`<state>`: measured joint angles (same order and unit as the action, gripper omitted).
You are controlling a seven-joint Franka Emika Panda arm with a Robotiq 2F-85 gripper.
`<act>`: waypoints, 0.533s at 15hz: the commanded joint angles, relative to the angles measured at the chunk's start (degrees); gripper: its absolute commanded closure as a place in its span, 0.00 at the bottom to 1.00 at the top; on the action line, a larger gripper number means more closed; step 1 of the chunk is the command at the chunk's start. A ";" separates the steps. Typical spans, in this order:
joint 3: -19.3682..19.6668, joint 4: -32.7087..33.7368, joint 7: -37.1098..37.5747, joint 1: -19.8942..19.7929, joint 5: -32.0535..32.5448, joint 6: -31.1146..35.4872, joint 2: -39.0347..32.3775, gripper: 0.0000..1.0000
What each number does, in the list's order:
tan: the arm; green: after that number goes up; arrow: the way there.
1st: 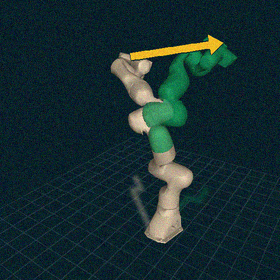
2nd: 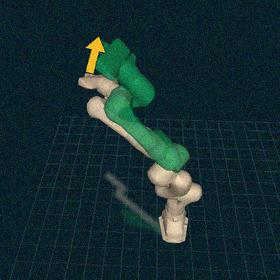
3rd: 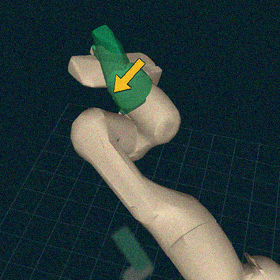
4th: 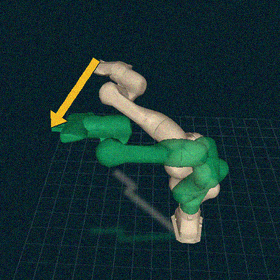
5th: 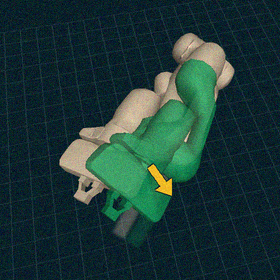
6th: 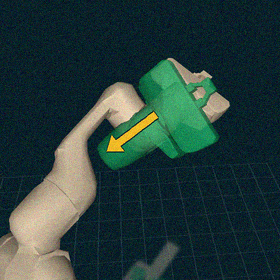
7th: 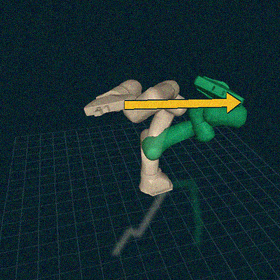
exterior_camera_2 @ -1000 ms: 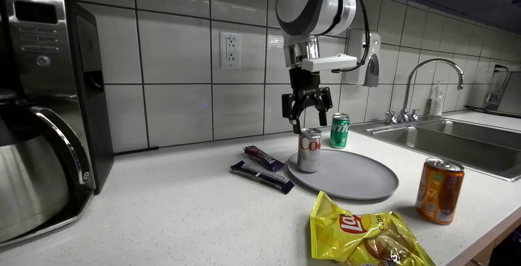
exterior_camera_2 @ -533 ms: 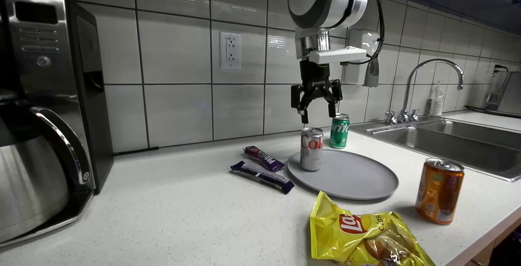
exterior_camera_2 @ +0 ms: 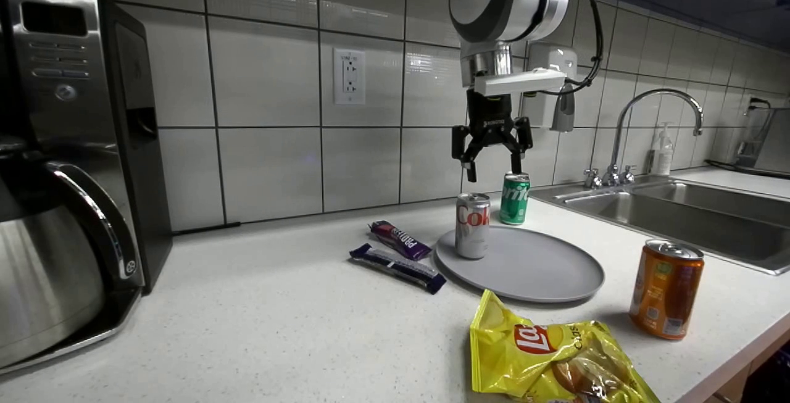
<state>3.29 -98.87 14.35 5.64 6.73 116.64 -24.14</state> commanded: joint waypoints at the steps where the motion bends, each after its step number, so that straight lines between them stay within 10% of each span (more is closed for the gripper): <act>1: 0.43 0.49 2.62 -1.47 -0.85 0.15 0.38 0.00; 8: 0.56 0.39 1.53 -2.23 -0.46 0.02 0.00 0.00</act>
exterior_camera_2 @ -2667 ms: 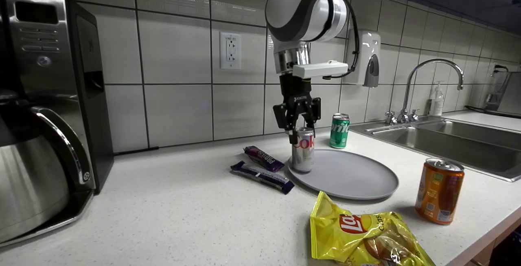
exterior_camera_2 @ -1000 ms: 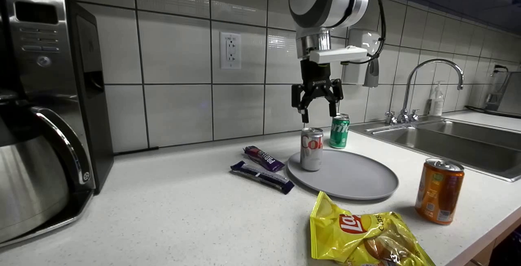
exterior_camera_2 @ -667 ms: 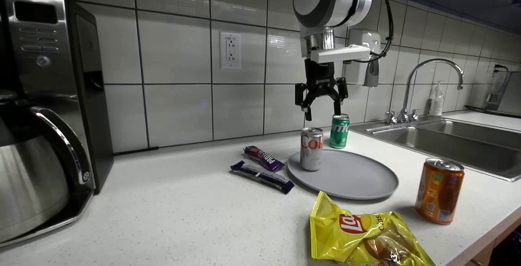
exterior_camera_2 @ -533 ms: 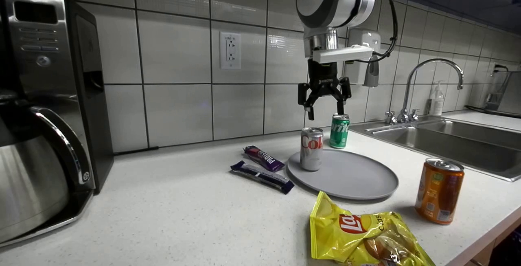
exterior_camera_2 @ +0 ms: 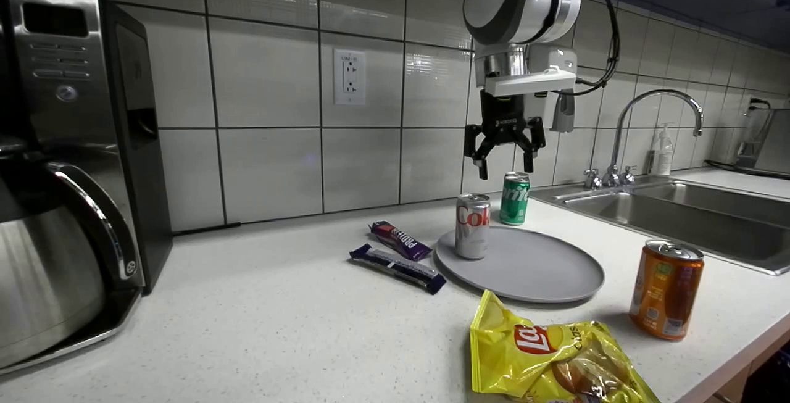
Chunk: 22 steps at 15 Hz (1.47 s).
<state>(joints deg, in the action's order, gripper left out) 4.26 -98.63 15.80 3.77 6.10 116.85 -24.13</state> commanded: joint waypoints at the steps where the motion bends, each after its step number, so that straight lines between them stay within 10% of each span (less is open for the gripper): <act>1: -0.41 0.14 0.08 -0.36 0.15 -0.19 -0.01 0.00; 22: 1.63 7.17 2.26 -6.14 -8.53 7.72 -7.15 0.00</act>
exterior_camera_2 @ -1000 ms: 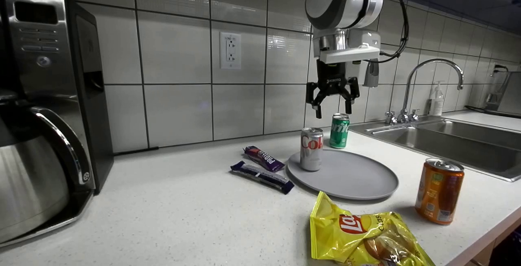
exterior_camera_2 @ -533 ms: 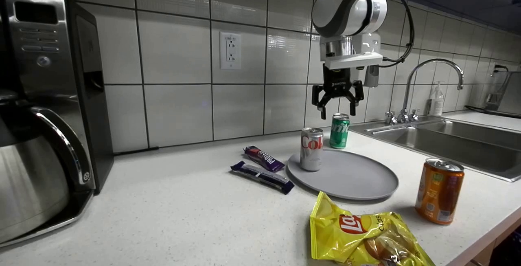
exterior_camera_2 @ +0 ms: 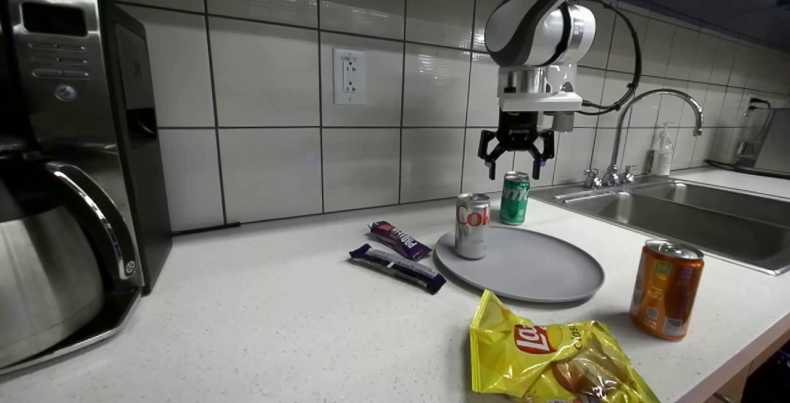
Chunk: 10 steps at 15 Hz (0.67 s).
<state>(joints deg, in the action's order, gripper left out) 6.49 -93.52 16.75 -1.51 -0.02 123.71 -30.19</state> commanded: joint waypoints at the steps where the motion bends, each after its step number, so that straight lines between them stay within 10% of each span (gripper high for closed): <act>1: -0.51 2.19 1.39 -0.90 -2.95 1.25 -1.26 0.00; 10: 0.48 2.40 3.30 -1.40 -4.15 1.62 -1.09 0.00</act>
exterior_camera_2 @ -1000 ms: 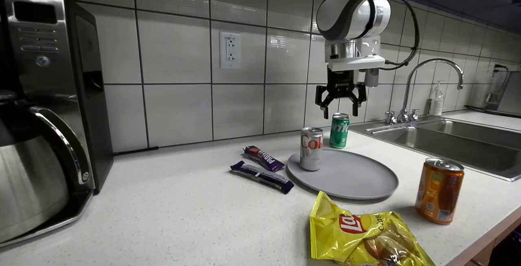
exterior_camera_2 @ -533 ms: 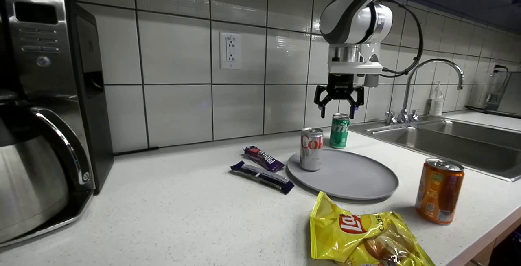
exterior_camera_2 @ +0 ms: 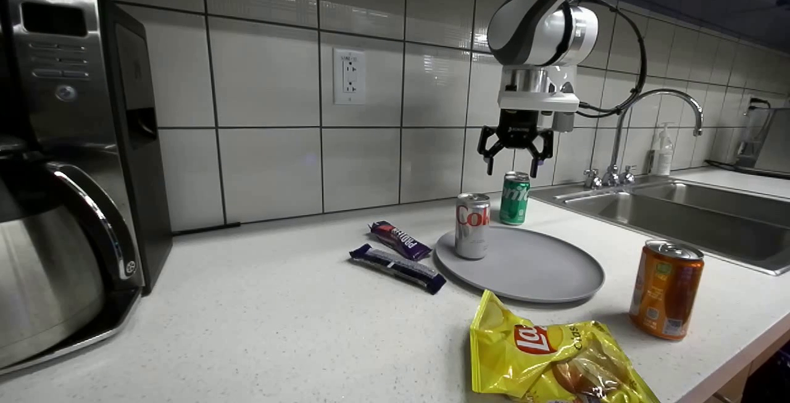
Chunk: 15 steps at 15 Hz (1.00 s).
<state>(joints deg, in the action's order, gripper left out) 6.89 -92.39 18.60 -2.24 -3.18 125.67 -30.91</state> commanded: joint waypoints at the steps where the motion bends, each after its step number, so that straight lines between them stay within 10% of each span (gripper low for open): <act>1: 0.18 1.32 1.69 -0.82 -1.08 -0.48 -0.45 0.00; 15: 0.82 3.26 3.76 -1.69 -1.26 -0.49 -3.28 0.00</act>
<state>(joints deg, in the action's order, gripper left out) 7.67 -91.37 21.19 -3.60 -3.36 125.67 -33.08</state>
